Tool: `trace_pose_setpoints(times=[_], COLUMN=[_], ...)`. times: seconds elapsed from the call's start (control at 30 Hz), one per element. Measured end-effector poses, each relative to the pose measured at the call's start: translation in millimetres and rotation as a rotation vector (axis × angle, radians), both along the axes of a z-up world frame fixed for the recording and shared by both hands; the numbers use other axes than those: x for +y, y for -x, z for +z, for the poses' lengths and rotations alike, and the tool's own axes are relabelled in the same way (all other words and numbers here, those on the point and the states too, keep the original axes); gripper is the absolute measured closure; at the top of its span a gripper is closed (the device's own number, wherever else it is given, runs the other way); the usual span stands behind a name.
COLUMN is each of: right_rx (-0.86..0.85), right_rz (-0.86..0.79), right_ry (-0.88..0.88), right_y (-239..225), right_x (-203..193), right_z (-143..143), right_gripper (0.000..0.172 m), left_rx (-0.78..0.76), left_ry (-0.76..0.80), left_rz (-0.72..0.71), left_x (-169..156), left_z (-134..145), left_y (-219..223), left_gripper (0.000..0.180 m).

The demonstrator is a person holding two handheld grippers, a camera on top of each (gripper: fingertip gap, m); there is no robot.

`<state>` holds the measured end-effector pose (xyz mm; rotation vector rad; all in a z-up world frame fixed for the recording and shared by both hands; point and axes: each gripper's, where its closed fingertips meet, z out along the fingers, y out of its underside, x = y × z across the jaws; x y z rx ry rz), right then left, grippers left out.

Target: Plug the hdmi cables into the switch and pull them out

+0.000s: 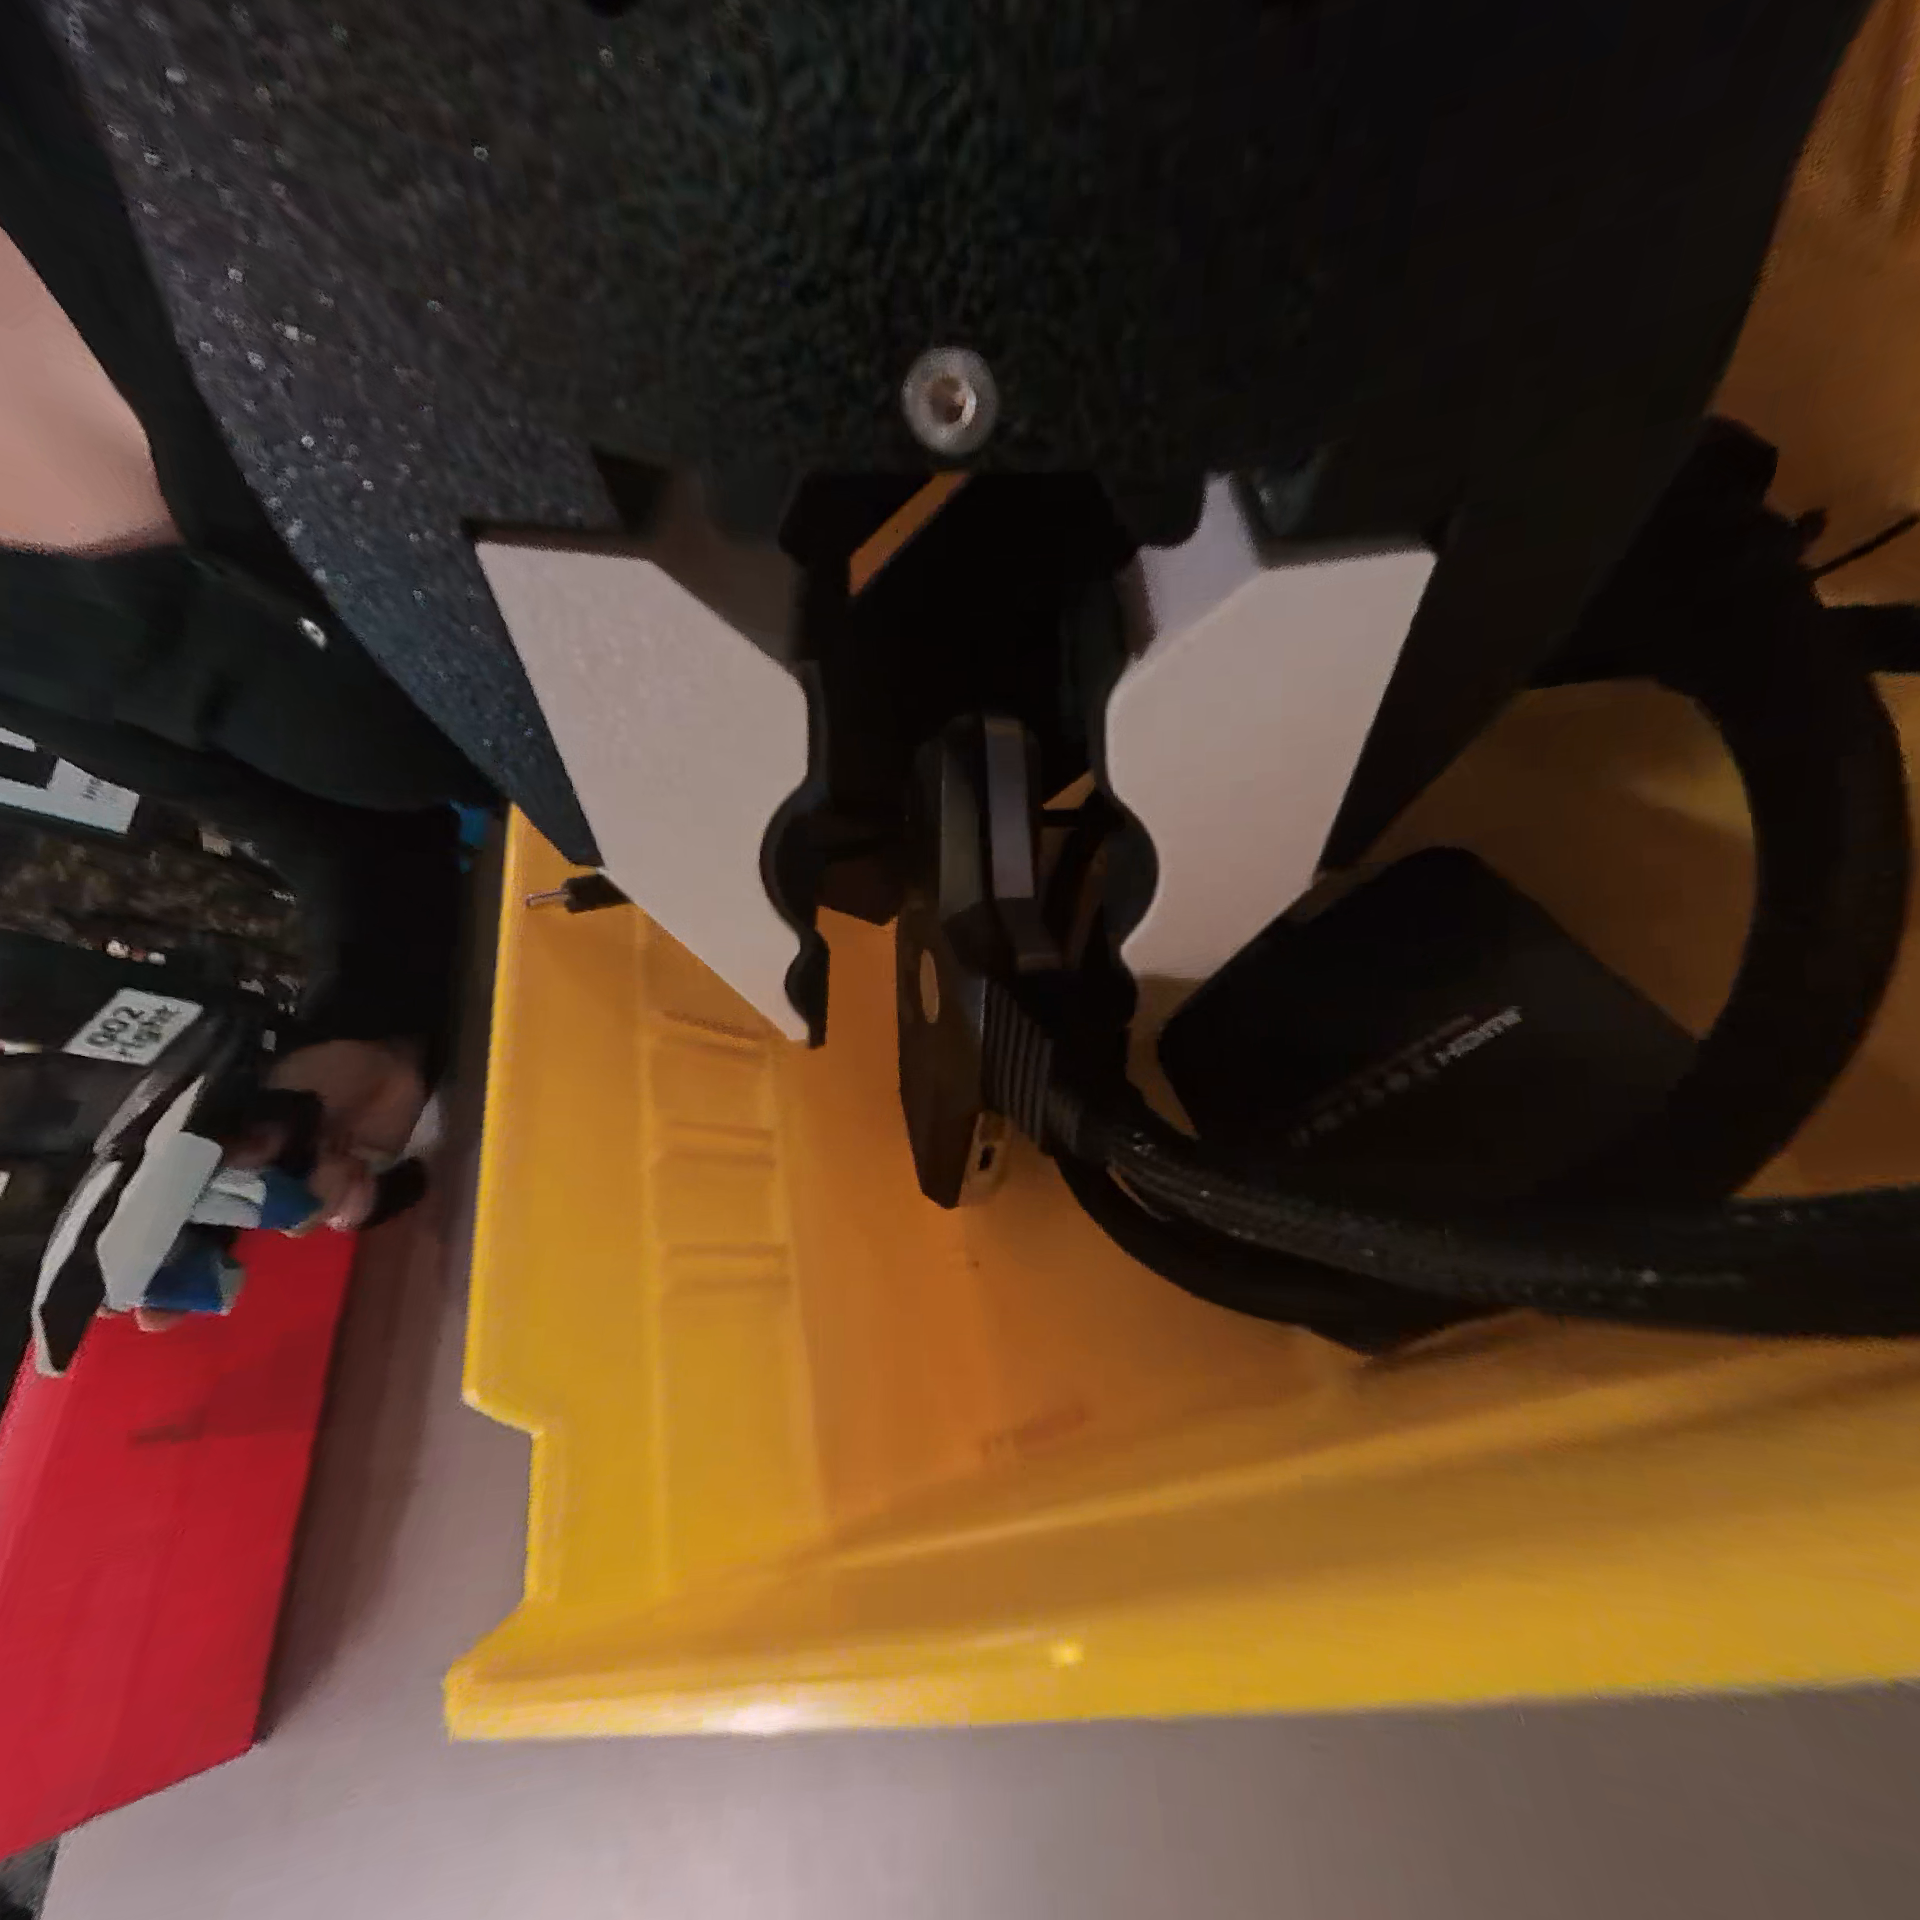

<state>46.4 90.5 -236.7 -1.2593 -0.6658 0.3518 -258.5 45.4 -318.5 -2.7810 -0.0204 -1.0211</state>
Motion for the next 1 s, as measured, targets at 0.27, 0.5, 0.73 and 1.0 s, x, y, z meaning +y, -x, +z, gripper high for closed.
trace_pose_setpoints(times=[0.27,0.5,0.73,1.0], right_rx=[-0.093,-0.172,-0.187,-0.19], right_rz=[0.01,0.008,0.006,-0.008], right_ry=[-0.024,-0.07,-0.08,-0.106], right_y=[10.3,16.9,18.3,16.2], right_x=[-3.6,-7.5,-8.5,-9.0], right_z=[-9.2,-13.8,-14.6,-11.5], right_gripper=[0.148,0.15,0.151,0.153], left_rx=[0.037,0.128,0.262,0.337], left_ry=[0.01,-0.287,-0.703,-1.13], left_rz=[-0.112,-0.105,-0.009,-0.111], left_x=[-11.8,-9.4,-16.3,-26.0], left_z=[-7.1,40.0,127.3,211.0], left_y=[-4.9,-2.8,-5.6,-79.2], left_gripper=[0.154,0.158,0.158,0.159])
